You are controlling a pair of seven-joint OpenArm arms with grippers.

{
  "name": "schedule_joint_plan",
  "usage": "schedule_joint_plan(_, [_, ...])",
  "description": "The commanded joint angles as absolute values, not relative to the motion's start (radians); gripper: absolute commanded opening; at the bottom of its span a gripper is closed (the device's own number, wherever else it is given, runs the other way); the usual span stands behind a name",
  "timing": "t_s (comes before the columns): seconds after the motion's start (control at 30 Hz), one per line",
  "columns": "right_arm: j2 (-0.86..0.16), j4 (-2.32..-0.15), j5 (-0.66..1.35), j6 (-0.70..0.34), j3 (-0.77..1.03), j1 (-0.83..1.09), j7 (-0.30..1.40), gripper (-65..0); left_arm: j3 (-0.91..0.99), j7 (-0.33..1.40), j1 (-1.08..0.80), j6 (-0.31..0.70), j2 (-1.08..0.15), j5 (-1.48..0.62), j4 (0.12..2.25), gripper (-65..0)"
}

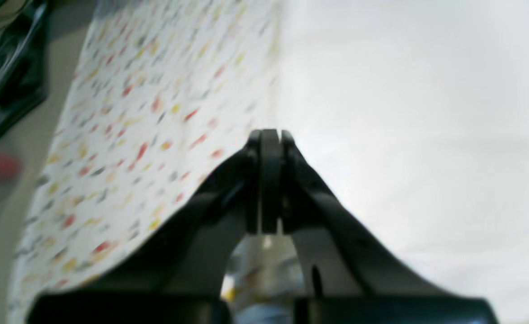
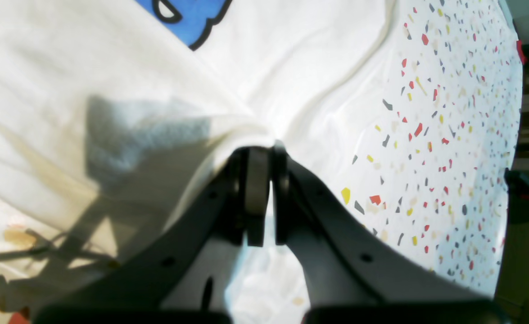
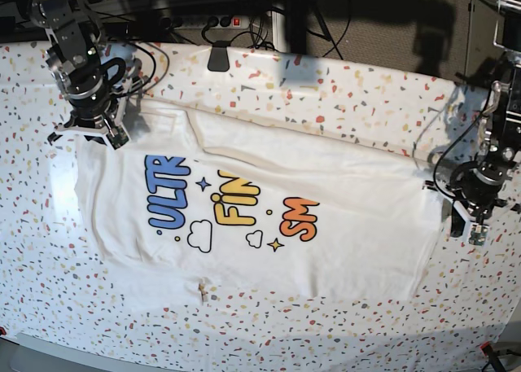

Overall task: Fold the T-shirt properly
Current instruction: 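Fold the shirt side inward toward the print with the left gripper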

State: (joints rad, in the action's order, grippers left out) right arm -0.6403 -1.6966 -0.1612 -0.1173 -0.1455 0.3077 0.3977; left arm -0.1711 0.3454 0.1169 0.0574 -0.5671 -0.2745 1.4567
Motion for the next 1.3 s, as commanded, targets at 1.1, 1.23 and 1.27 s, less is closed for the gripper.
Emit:
schedule_joint_plan(1.1, [-0.656, -1.710, -0.171, -0.142, -0.137, 0.299, 0.404, -65.0, -0.165, 0.339, 0.218, 0.143, -0.571, -0.233, 1.198, -65.0])
schedule_joint_plan(1.23, [-0.657, -1.710, -0.171, -0.142, -0.137, 0.299, 0.404, -65.0, -0.165, 0.378, 0.211, 0.145, -0.568, -0.237, 1.308, -65.0])
schedule_joint_plan(1.27, [-0.657, -1.710, -0.171, -0.142, -0.137, 0.299, 0.404, -65.0, -0.165, 0.379, 0.208, 0.146, -0.564, -0.237, 1.327, -65.0])
